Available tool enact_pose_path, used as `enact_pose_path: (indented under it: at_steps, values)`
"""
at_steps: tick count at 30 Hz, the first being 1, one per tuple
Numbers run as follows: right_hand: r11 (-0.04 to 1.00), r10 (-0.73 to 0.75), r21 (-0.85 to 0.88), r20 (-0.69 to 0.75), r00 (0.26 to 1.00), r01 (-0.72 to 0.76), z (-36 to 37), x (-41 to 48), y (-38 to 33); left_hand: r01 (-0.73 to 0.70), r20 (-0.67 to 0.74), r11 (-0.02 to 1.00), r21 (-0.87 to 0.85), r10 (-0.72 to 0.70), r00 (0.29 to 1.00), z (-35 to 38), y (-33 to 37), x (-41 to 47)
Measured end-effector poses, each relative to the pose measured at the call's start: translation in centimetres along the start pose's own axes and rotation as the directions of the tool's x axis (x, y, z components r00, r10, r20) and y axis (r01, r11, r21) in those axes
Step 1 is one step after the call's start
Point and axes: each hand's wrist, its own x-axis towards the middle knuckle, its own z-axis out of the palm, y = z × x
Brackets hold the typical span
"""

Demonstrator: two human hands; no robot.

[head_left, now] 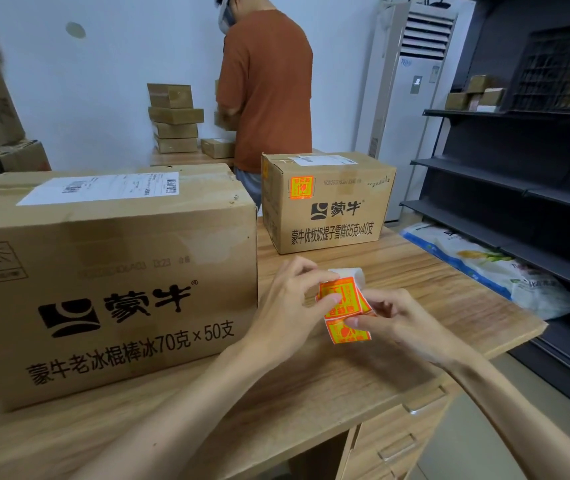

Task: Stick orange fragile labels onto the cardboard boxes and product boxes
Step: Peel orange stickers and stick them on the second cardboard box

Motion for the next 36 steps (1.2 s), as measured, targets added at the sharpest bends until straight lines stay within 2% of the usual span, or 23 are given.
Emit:
enact_pose_path:
  at_steps: [2, 7, 13, 17, 27, 32, 34, 36]
  values:
    - [1.0, 0.013, 0.019, -0.004, 1.0, -0.012, 0.0, -0.15, -0.11, 0.002, -0.017, 1.0, -0.008, -0.002, 1.0, -0.23, 0.2, 0.25]
    - [0.998, 0.031, 0.055, 0.016, 0.999, -0.032, 0.22, -0.36, -0.5, -0.042, -0.057, 0.993, 0.106, 0.049, 0.997, -0.43, 0.41, 0.49]
    - [1.0, 0.0, 0.02, 0.04, 0.999, -0.001, 0.12, -0.46, -0.58, 0.033, 0.078, 0.997, -0.072, -0.027, 0.997, -0.5, 0.56, 0.65]
    - [0.999, -0.032, -0.011, 0.079, 0.996, 0.033, -0.13, -0.54, -0.64, 0.067, 0.092, 0.99, -0.125, -0.056, 0.994, -0.55, 0.67, 0.82]
    - [1.0, -0.001, 0.009, 0.123, 0.992, 0.0, 0.38, -0.5, -0.05, -0.1, 0.038, 0.985, 0.137, 0.095, 0.995, -0.45, 0.22, 0.36]
    - [0.999, 0.046, 0.021, 0.127, 0.991, -0.049, 0.62, -0.57, -0.23, -0.204, -0.024, 0.918, 0.34, 0.225, 0.974, -0.26, 0.06, 0.04]
    - [0.998, 0.058, 0.023, 0.121, 0.991, -0.062, 0.65, -0.65, -0.26, -0.205, -0.035, 0.909, 0.362, 0.233, 0.972, -0.16, 0.03, 0.03]
    - [0.997, 0.068, 0.025, 0.111, 0.991, -0.071, 0.63, -0.77, -0.37, -0.173, -0.028, 0.935, 0.311, 0.191, 0.981, -0.2, 0.09, 0.06]
